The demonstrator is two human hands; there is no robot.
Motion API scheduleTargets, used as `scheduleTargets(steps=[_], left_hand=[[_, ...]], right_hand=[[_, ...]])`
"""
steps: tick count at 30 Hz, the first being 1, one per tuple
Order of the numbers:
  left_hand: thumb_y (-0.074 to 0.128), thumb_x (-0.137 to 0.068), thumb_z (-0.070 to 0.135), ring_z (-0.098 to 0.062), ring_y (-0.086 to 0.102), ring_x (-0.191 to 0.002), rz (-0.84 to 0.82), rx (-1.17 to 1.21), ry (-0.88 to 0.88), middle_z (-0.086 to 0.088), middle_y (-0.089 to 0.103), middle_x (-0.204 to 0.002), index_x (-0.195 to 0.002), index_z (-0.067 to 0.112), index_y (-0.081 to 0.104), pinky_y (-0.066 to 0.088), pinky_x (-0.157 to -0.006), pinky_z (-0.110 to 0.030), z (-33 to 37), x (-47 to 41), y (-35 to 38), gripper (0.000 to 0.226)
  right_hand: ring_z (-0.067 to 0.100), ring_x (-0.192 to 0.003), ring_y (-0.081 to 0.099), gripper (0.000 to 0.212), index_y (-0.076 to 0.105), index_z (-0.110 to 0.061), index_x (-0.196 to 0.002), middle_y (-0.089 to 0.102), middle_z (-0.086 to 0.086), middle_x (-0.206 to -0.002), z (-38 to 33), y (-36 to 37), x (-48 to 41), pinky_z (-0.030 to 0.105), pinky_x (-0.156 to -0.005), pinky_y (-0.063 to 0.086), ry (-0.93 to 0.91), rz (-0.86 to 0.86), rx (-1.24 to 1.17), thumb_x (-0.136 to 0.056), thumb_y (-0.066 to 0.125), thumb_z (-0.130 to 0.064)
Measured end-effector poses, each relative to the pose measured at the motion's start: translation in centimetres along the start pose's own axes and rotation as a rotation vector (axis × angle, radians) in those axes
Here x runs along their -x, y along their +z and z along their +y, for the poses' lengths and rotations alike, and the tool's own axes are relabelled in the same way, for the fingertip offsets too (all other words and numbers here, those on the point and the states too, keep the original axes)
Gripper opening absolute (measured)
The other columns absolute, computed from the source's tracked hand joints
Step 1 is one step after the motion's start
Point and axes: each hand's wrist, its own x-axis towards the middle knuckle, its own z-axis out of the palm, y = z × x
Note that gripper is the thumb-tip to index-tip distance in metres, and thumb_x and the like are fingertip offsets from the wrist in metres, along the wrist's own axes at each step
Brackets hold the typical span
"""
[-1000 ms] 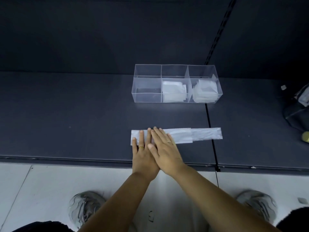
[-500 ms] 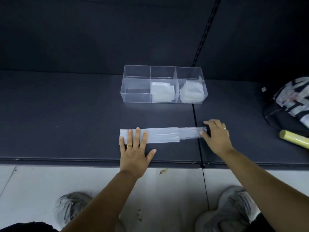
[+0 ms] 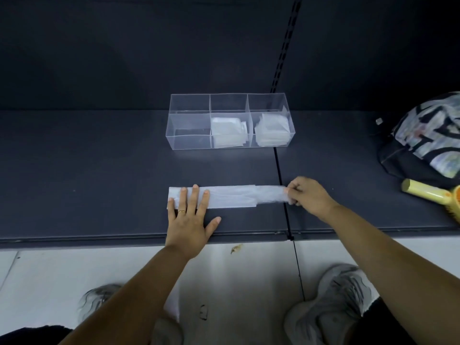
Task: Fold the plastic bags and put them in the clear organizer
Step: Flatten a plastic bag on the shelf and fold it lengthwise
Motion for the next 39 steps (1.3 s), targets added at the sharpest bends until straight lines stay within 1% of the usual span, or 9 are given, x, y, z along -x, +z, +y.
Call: scheduleTargets(steps=[6, 12, 17, 20, 23, 26, 30, 34, 39], left_hand=[[-0.025, -0.074, 0.073, -0.025, -0.017, -0.146, -0.035, -0.121, 0.193, -0.002, -0.017, -0.16, -0.144, 0.029, -0.026, -0.014, -0.115, -0.048, -2.6, -0.6, -1.4, 0.083], [0.029, -0.08, 0.08, -0.017, -0.015, -0.147, 0.048, 0.208, 0.32, 0.004, -0.016, -0.157, -0.153, 0.019, -0.002, -0.021, -0.114, -0.034, 5.2, 1.6, -2.4, 0.1], [0.06, -0.092, 0.028, -0.014, 0.021, -0.145, 0.201, 0.834, 0.108, 0.001, 0.025, -0.155, -0.149, 0.012, 0.029, 0.011, -0.118, -0.024, 13.9, 2.3, -4.4, 0.066], [0.051, -0.097, 0.01, -0.008, 0.059, -0.111, 0.227, 1.141, -0.035, 0.001, 0.065, -0.123, -0.132, 0.014, 0.057, 0.039, -0.098, -0.013, 14.5, 2.2, -6.4, 0.036], [0.06, -0.094, 0.024, -0.005, 0.064, -0.094, 0.031, 1.473, -0.17, 0.004, 0.073, -0.102, -0.109, 0.017, 0.072, 0.045, -0.08, -0.011, 12.8, 1.9, -8.1, 0.021], [0.067, -0.081, 0.034, -0.019, 0.066, -0.105, -0.255, 1.799, -0.36, -0.008, 0.072, -0.107, -0.104, 0.016, 0.072, 0.049, -0.093, -0.024, 10.2, 1.0, -8.4, 0.029], [0.04, -0.102, 0.025, -0.024, 0.062, -0.114, -0.476, 2.233, -0.379, -0.013, 0.065, -0.123, -0.126, 0.004, 0.056, 0.048, -0.098, -0.034, 7.1, -0.1, -7.5, 0.035], [0.043, -0.101, 0.025, -0.02, 0.068, -0.103, -0.484, 2.174, -0.498, -0.01, 0.068, -0.117, -0.12, 0.009, 0.059, 0.053, -0.084, -0.034, 5.4, -1.5, -5.5, 0.029], [0.049, -0.1, 0.021, -0.02, 0.07, -0.097, -0.422, 2.122, -0.621, -0.012, 0.07, -0.111, -0.114, 0.006, 0.06, 0.056, -0.075, -0.031, 3.8, -3.3, -3.9, 0.024]], right_hand=[[0.008, -0.057, 0.057, 0.017, 0.064, -0.008, -0.103, 0.067, 0.004, -0.067, 1.1, -2.2, 2.5, 0.017, -0.053, 0.046, 0.27, -0.33, -0.345, -0.087, 0.067, -0.006], [0.008, -0.057, 0.064, 0.005, 0.062, -0.01, -0.087, 0.073, 0.008, -0.075, -0.9, -3.1, 3.9, 0.017, -0.052, 0.047, 0.361, -0.599, -0.259, -0.089, 0.065, -0.013], [0.009, -0.058, 0.06, 0.013, 0.068, -0.018, -0.07, 0.069, 0.007, -0.07, -4.3, -4.2, 5.3, 0.017, -0.053, 0.047, 0.249, -0.767, -0.309, -0.081, 0.067, -0.024], [0.008, -0.059, 0.057, 0.024, 0.07, -0.015, -0.082, 0.067, 0.001, -0.075, -5.6, -4.3, 5.3, 0.018, -0.056, 0.047, 0.14, -0.617, -0.279, -0.088, 0.06, -0.036], [0.01, -0.06, 0.051, 0.024, 0.064, -0.014, -0.11, 0.069, -0.004, -0.106, -5.6, -3.4, 4.2, 0.022, -0.062, 0.046, -0.037, -0.282, -0.236, -0.099, 0.05, -0.03], [0.012, -0.052, 0.044, 0.03, 0.061, -0.018, -0.118, 0.071, -0.005, -0.107, -5.8, -0.5, 4.0, 0.022, -0.056, 0.042, 0.006, -0.421, -0.465, -0.102, 0.041, -0.032], [0.01, -0.047, 0.044, 0.041, 0.065, -0.02, -0.107, 0.068, -0.001, -0.08, -5.2, 3.5, 4.0, 0.021, -0.049, 0.038, 0.086, -0.494, -0.318, -0.096, 0.042, -0.053], [0.005, -0.047, 0.051, 0.022, 0.062, -0.019, -0.107, 0.064, 0.0, -0.071, -3.7, 5.1, 4.1, 0.02, -0.05, 0.042, 0.062, -0.457, -0.103, -0.09, 0.065, -0.032], [0.005, -0.044, 0.054, 0.007, 0.064, -0.013, -0.092, 0.07, 0.004, -0.074, -2.8, 6.2, 4.2, 0.019, -0.047, 0.046, 0.097, -0.3, -0.065, -0.087, 0.067, -0.01]])
